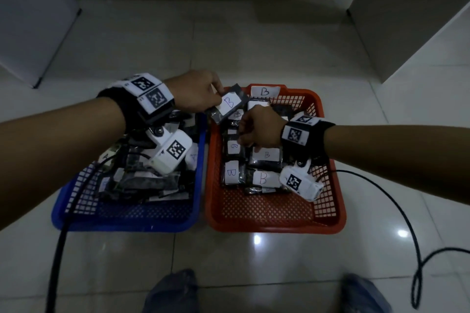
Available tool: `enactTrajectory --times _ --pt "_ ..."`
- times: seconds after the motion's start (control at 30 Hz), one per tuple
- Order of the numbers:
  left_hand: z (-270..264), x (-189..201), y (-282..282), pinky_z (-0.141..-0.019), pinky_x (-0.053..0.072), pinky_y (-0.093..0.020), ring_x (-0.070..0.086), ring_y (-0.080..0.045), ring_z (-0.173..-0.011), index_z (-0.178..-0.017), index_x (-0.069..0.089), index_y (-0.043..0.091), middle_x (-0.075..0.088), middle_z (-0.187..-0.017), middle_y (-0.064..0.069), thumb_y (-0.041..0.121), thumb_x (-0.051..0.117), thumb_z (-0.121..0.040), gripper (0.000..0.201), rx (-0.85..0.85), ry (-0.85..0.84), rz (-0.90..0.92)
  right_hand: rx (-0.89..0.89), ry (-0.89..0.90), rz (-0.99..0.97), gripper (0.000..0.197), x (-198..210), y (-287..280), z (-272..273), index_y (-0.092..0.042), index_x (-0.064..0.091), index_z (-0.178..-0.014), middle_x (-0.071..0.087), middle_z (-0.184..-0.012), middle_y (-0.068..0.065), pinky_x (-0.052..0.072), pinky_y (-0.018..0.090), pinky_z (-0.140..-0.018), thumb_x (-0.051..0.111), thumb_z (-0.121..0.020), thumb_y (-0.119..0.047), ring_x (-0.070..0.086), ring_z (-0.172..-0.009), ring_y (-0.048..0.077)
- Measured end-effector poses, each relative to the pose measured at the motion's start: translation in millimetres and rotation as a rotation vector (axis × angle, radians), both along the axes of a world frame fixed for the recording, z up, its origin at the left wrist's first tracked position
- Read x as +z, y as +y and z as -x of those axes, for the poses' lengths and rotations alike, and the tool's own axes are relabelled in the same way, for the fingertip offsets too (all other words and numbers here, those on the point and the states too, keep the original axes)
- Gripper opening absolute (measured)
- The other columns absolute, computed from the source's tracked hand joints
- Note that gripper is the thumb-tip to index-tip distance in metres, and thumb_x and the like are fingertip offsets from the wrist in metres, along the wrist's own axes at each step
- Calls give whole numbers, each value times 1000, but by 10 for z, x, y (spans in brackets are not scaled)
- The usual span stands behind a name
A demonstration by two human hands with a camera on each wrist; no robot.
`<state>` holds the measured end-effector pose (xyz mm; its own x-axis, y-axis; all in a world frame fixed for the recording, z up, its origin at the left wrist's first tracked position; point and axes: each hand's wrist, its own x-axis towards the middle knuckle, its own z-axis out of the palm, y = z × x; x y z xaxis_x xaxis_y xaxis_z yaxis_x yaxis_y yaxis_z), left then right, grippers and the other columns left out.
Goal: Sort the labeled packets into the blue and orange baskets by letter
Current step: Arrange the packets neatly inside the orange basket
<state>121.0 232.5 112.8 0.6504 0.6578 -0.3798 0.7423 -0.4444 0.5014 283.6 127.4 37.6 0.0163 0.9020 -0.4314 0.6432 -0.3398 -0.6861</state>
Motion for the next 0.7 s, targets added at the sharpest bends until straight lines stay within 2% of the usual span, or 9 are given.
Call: enactTrajectory --times 0.07,0.2,0.3,0.37,0.43,0.5,0.57,0.63,0.7 --pt "8 -17 -21 -77 53 -31 65 -18 -95 -126 58 17 68 -110 -4 23 60 -95 31 -6 1 7 -12 3 -4 15 30 -12 7 4 67 -94 74 -86 19 60 31 -53 76 -84 -2 75 -71 31" --pt "-10 -15 -98 -62 42 -21 64 -11 -87 -131 53 18 70 -105 0 22 62 -95 37 -36 -26 17 -121 18 -77 11 236 -47 -112 -2 65 -104 75 -91 14 61 30 -55 63 -95 -7 75 -68 20" --pt "-30 -20 -184 -64 52 -30 69 -14 -84 -130 42 24 73 -97 4 22 64 -94 42 -84 -71 82 -344 333 1 21 402 -129 -229 -6 63 -113 76 -98 12 61 31 -59 58 -100 -20 76 -81 24" --pt "-51 -35 -249 -74 58 -40 71 -19 -88 -125 39 25 75 -97 3 22 65 -94 41 -112 -87 162 -396 481 59 22 443 -206 -269 -13 60 -117 76 -103 9 59 29 -59 62 -98 -24 76 -85 22" --pt "-66 -85 -296 -79 59 -37 72 -15 -88 -119 43 25 75 -96 2 22 65 -94 34 -156 -47 210 -387 455 55 24 406 -244 -281 -17 60 -117 75 -104 9 56 26 -56 67 -94 -20 74 -78 17" --pt "-51 -156 -314 -83 59 -38 71 -14 -89 -109 52 28 73 -97 2 24 67 -92 23 -234 50 164 -344 369 52 28 335 -225 -267 -16 61 -119 75 -102 10 56 25 -54 70 -92 -15 73 -74 18" --pt "-23 -213 -319 -82 57 -39 67 -15 -90 -101 56 28 68 -97 5 29 67 -89 16 -348 186 -12 -246 289 72 32 255 -191 -234 -16 62 -123 74 -101 11 57 26 -57 70 -92 -11 75 -79 23" --pt "14 -277 -328 -78 53 -37 62 -14 -90 -99 58 27 65 -96 6 33 68 -86 17 -421 261 -215 -128 200 48 35 188 -172 -171 -12 62 -125 73 -100 11 60 28 -59 70 -91 -9 76 -80 24" --pt "52 -331 -345 -84 49 -38 60 -14 -94 -99 60 29 64 -99 8 37 72 -81 22 -445 266 -262 -72 118 -27 36 125 -158 -83 -6 63 -123 73 -97 12 61 29 -58 72 -89 -6 75 -75 21"
